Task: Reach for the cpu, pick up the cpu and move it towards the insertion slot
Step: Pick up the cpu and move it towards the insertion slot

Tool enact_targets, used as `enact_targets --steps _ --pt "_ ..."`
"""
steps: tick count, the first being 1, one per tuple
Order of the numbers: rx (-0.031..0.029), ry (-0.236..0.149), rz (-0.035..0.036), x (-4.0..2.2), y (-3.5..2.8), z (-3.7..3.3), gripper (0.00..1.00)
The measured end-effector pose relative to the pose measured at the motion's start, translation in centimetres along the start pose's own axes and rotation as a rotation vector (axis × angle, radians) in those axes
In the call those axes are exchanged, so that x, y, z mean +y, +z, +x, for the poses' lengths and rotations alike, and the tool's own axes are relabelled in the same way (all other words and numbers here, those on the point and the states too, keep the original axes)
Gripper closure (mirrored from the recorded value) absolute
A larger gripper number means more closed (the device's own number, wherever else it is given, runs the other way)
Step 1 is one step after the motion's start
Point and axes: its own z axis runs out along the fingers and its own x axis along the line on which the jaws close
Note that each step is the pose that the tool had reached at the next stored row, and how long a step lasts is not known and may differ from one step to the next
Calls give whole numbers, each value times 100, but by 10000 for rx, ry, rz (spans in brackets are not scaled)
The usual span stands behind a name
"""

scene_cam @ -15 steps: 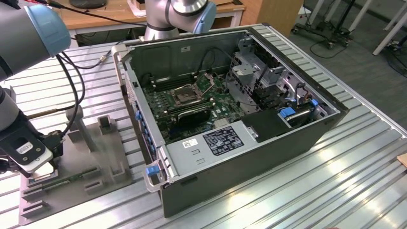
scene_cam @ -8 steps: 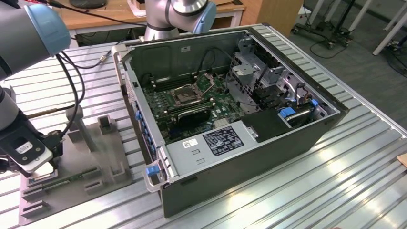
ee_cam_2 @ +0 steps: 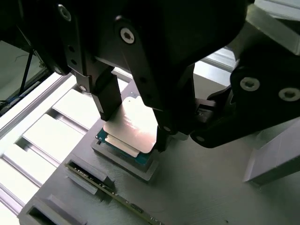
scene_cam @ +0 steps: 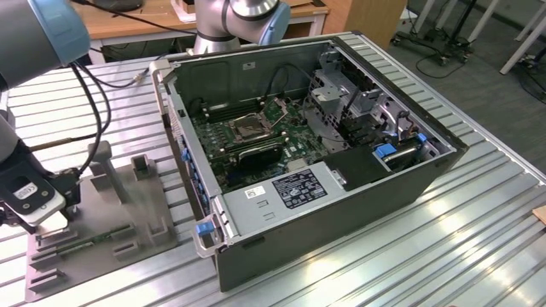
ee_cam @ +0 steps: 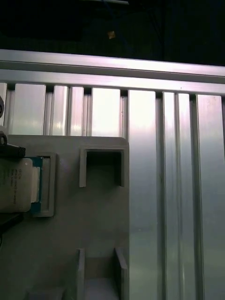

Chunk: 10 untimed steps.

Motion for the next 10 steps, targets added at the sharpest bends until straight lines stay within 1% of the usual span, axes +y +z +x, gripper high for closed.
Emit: enact_targets --steps 3,10 --pt "0 0 0 2 -62 0 46" --pt "-1 0 -1 9 -232 0 46"
